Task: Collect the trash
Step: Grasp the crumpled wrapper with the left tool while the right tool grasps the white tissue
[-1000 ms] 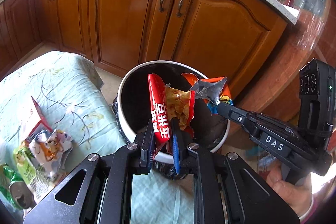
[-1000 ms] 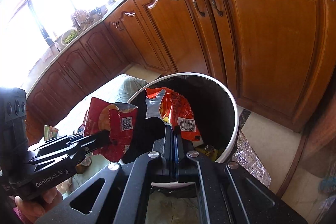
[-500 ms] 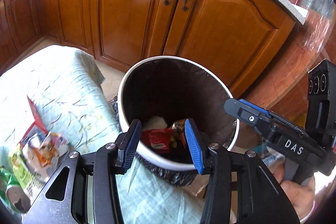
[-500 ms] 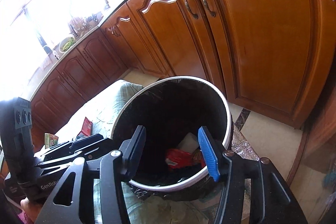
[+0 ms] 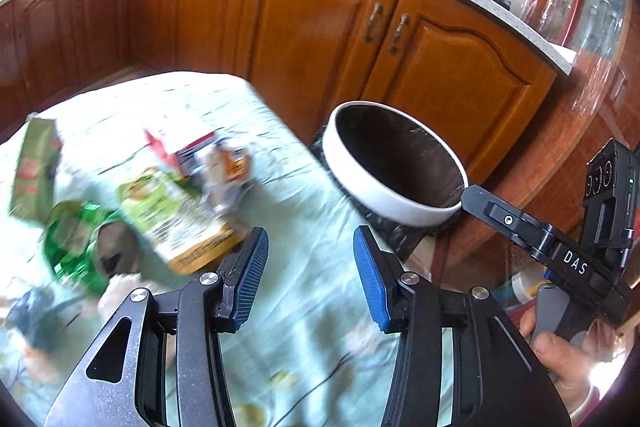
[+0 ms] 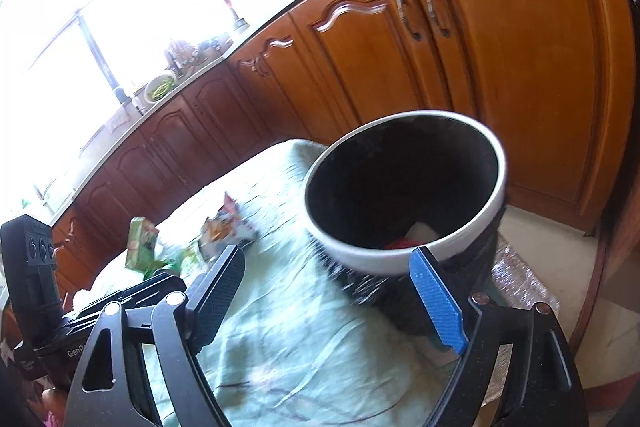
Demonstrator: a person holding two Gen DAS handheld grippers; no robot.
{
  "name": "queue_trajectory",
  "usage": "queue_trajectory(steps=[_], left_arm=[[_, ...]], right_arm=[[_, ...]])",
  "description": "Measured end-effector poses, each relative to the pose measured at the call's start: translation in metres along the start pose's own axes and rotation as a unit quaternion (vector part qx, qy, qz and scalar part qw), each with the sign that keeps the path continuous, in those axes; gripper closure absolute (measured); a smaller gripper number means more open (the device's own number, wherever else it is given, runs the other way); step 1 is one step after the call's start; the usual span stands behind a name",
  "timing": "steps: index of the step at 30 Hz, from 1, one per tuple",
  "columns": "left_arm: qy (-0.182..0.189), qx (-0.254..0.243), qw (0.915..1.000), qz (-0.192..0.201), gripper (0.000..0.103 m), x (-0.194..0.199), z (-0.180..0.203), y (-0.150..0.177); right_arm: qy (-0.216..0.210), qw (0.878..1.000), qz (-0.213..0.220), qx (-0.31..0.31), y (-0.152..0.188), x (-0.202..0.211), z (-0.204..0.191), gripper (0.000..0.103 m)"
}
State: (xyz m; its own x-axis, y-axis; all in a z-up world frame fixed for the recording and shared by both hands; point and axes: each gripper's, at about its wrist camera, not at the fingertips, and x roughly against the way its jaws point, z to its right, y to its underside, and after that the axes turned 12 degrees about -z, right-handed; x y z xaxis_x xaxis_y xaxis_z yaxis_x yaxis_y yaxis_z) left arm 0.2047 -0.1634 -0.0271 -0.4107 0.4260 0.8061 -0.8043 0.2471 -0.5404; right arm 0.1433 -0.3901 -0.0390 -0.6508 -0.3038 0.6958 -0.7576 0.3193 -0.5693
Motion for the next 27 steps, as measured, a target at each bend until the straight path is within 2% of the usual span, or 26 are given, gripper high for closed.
queue_trajectory(steps=[11,17,27], left_arm=[[-0.040,0.064,0.9968,0.024,0.058,0.046,-0.065,0.051],[-0.055,0.097,0.9934,0.028,0.058,0.059,-0.094,0.069],[-0.088,0.128,0.9869,0.043,0.057,0.078,-0.127,0.088]], right_arm=[[-0.043,0.998,-0.040,0.036,0.037,-0.024,-0.055,0.013],[-0.062,0.993,-0.066,0.070,0.054,-0.038,-0.089,0.013],[-0.077,0.987,-0.097,0.106,0.062,-0.063,-0.127,0.013]])
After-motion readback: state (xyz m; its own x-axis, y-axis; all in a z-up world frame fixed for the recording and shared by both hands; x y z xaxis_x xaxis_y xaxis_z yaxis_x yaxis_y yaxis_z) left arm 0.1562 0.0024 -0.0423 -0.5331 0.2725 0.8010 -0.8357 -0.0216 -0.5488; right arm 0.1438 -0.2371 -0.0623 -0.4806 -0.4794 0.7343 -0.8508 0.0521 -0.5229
